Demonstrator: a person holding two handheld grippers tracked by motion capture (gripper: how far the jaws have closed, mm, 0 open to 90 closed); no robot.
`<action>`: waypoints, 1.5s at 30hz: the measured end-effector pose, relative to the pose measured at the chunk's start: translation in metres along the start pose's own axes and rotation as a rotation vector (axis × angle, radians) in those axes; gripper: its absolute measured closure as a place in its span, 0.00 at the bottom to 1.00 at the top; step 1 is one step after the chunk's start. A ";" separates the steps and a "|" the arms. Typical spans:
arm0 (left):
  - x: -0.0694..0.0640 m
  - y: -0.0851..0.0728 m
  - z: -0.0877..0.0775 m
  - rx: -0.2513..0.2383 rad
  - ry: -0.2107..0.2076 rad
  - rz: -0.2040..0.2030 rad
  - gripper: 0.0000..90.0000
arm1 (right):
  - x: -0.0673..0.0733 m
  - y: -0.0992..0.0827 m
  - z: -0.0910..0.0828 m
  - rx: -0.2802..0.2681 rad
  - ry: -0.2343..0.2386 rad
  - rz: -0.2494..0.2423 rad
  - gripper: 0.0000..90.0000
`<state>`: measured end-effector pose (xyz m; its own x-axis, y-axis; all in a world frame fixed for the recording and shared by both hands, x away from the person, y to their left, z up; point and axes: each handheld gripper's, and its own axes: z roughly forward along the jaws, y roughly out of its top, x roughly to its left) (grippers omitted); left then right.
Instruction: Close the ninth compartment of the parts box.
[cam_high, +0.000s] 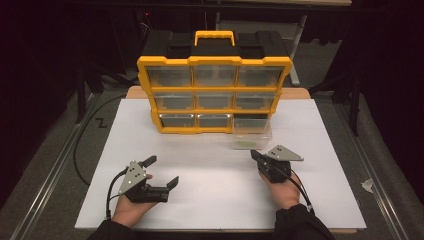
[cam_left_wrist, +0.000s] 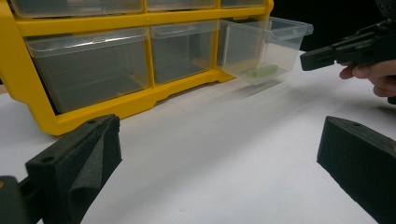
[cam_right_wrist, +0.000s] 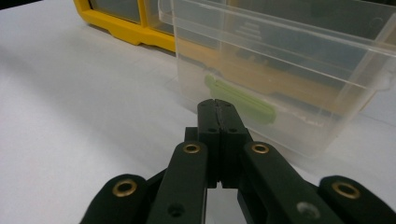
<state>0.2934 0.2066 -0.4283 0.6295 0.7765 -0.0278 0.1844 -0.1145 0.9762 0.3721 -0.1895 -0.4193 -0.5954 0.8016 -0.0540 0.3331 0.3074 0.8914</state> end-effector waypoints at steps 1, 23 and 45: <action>0.000 0.000 0.000 -0.001 0.000 0.000 0.00 | 0.001 0.001 0.001 0.000 -0.003 -0.003 1.00; 0.000 0.001 -0.002 -0.009 -0.002 -0.001 0.00 | -0.004 0.015 0.015 -0.001 -0.063 -0.007 1.00; 0.000 0.001 -0.002 -0.011 -0.003 -0.002 0.00 | -0.009 0.029 0.015 -0.023 -0.085 -0.018 1.00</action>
<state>0.2920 0.2078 -0.4272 0.6316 0.7747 -0.0306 0.1775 -0.1061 0.9784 0.3982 -0.1803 -0.3992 -0.5369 0.8368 -0.1071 0.3053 0.3111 0.9000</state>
